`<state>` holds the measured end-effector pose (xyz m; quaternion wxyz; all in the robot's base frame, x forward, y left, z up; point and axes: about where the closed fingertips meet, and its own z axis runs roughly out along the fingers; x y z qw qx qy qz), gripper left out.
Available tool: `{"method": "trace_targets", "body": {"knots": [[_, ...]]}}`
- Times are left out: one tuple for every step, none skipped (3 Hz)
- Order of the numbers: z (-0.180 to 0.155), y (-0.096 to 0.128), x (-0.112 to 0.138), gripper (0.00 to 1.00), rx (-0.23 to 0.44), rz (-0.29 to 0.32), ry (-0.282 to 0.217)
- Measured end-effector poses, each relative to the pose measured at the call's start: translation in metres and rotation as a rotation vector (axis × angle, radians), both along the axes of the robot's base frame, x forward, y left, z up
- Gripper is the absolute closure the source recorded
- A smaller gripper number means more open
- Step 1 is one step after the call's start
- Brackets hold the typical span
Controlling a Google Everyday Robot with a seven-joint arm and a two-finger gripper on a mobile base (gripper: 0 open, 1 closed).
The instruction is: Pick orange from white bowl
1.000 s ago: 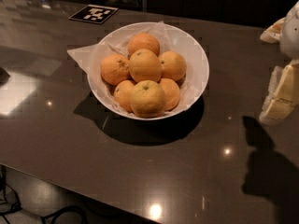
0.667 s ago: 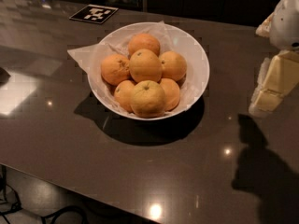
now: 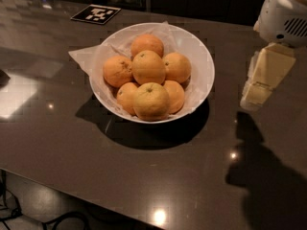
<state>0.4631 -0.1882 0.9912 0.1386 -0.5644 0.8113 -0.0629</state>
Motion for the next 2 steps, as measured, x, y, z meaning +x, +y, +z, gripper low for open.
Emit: {"method": "trace_targets", "body": {"knots": [[-0.006,0.023,0.007,0.00,-0.009,-0.015,-0.005],[-0.009,0.069,0.017,0.00,-0.040,-0.004,0.000]]}}
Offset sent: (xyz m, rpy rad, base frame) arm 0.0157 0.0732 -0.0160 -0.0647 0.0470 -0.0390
